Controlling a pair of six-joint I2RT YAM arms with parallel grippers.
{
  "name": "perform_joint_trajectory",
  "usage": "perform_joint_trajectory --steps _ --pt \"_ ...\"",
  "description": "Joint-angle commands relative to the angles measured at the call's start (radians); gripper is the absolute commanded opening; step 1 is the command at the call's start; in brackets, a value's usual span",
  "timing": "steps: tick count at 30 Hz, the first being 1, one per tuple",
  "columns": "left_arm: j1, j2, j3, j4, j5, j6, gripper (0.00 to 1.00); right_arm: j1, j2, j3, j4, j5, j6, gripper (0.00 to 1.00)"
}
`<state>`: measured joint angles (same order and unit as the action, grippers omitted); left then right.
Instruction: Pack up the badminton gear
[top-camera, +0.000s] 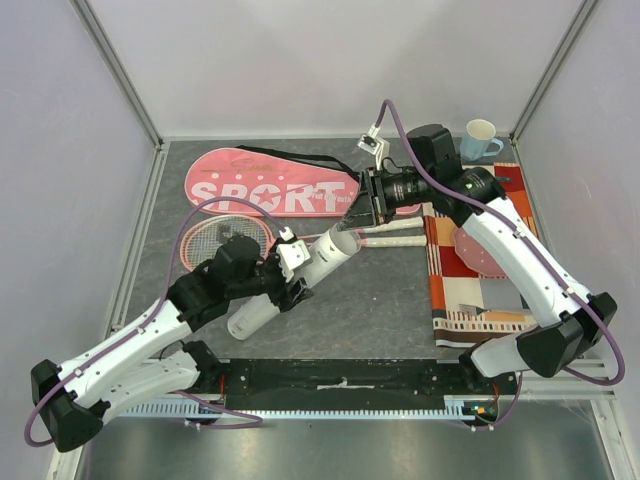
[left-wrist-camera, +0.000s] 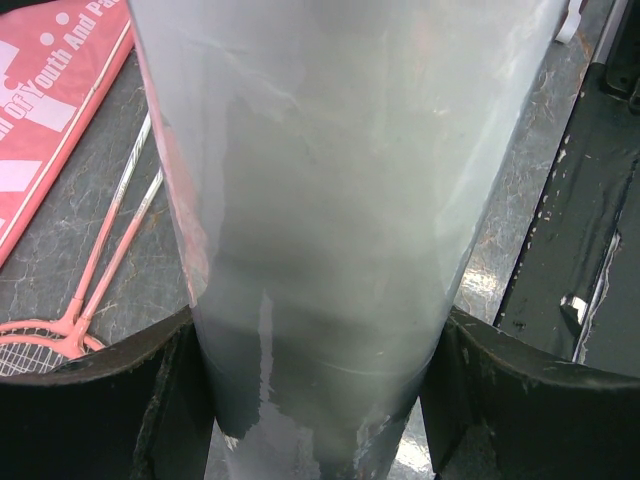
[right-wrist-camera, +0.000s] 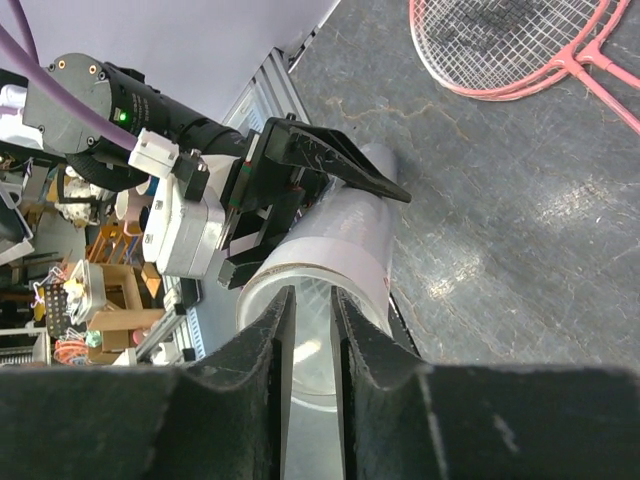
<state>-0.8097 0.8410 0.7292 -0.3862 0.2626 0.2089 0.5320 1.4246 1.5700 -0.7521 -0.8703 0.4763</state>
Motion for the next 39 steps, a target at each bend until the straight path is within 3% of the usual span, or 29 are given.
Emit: perform_joint_trajectory --steps 1,11,15,22,29,39 --pt "-0.006 -0.017 0.019 0.072 0.003 0.023 0.16 -0.004 -0.012 0.013 0.046 0.013 -0.002 0.26" --pt "-0.006 -0.006 0.022 0.086 -0.002 0.02 0.15 0.017 -0.046 -0.071 0.096 0.075 0.01 0.19" --pt "-0.006 0.007 0.027 0.075 -0.032 0.009 0.15 -0.017 -0.072 -0.034 0.089 0.098 0.013 0.24" --pt "-0.006 0.017 0.027 0.089 -0.065 0.0 0.14 -0.023 -0.091 -0.134 0.161 0.143 0.061 0.25" --pt "-0.006 0.092 0.053 0.061 -0.213 -0.025 0.11 -0.067 -0.161 -0.191 0.152 0.439 0.028 0.38" --pt "-0.005 0.072 0.056 0.056 -0.24 -0.04 0.1 -0.127 -0.201 -0.473 0.178 0.565 -0.088 0.5"
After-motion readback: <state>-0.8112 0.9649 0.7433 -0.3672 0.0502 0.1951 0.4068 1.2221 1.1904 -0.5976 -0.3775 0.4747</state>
